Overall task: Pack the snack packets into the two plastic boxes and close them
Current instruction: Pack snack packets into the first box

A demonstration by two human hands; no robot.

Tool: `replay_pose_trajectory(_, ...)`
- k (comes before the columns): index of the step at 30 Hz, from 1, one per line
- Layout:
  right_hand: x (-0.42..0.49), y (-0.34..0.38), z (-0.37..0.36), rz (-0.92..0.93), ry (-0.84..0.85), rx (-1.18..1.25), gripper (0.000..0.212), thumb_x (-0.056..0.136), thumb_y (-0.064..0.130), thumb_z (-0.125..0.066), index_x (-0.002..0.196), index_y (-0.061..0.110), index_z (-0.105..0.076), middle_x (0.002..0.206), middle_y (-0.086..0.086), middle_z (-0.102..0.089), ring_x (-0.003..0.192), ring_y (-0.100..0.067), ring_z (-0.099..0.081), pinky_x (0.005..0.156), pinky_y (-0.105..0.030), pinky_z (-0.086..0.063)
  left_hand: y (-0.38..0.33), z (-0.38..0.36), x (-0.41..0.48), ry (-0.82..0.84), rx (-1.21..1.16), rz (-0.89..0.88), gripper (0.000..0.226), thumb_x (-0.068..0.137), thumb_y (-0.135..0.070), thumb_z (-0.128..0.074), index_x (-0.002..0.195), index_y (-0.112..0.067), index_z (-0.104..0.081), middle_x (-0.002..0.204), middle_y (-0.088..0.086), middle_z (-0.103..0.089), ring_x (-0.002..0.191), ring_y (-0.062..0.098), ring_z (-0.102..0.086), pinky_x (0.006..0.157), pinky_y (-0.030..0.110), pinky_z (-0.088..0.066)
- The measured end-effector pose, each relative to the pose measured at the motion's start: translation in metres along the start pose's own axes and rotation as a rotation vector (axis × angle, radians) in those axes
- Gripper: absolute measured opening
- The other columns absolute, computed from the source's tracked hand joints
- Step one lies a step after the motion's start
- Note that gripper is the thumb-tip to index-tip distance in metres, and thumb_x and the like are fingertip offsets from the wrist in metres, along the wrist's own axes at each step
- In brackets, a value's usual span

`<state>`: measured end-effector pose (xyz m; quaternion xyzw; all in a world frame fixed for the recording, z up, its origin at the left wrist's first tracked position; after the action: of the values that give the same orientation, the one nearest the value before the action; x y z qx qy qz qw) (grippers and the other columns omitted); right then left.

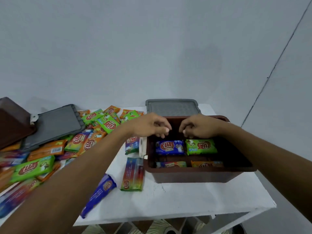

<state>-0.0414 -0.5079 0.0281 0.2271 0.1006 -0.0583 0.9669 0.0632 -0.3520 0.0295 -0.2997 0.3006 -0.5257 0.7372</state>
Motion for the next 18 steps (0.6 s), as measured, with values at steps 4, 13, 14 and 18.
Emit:
replay_pose_trajectory(4,0.025,0.060,0.000,0.073,-0.080,0.008,0.016,0.095,0.020,-0.056,0.105,0.018,-0.069,0.081,0.004,-0.074,0.073,-0.004,-0.067,0.076,-0.022,-0.050,0.047,0.055,-0.065,-0.278,-0.054,0.052,0.017,0.094,-0.019,-0.062,0.104,-0.008,-0.070,0.098,0.010,-0.073,0.089,0.018,-0.071,0.081,0.025,-0.057)
replay_pose_trajectory(13,0.098,0.197,-0.076,0.199,0.009,-0.204,0.020,0.091,0.026,-0.058,0.108,0.021,-0.068,0.094,0.009,-0.065,0.085,-0.006,-0.060,0.073,-0.023,-0.045,0.192,0.084,-0.197,0.018,0.565,0.469,0.025,0.082,-0.034,-0.072,0.101,-0.019,-0.067,0.101,-0.001,-0.067,0.092,0.019,-0.061,0.083,0.034,-0.052)
replay_pose_trajectory(14,0.106,0.206,-0.091,0.185,0.038,-0.215,0.021,0.091,0.026,-0.059,0.109,0.022,-0.068,0.099,0.006,-0.068,0.090,-0.010,-0.062,0.080,-0.028,-0.049,0.201,0.084,-0.207,0.041,0.563,0.473,0.029,0.082,-0.036,-0.073,0.103,-0.019,-0.065,0.100,-0.002,-0.064,0.092,0.019,-0.060,0.081,0.032,-0.051)
replay_pose_trajectory(18,0.130,0.237,-0.151,0.153,0.114,-0.233,0.027,0.087,0.031,-0.068,0.111,0.018,-0.067,0.110,0.004,-0.066,0.098,-0.015,-0.061,0.087,-0.031,-0.049,0.221,0.092,-0.236,-0.082,0.511,0.370,0.030,0.079,-0.032,-0.077,0.102,-0.018,-0.064,0.099,-0.002,-0.060,0.091,0.018,-0.059,0.078,0.032,-0.050)
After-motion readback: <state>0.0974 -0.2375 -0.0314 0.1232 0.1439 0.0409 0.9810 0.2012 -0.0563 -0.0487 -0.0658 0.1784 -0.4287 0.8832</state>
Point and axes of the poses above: each hand's wrist, its own x-axis towards the middle knuckle, its own z-axis out of the back of the hand, y = z × x, the point moved 4 cm from there along x, towards the middle knuckle
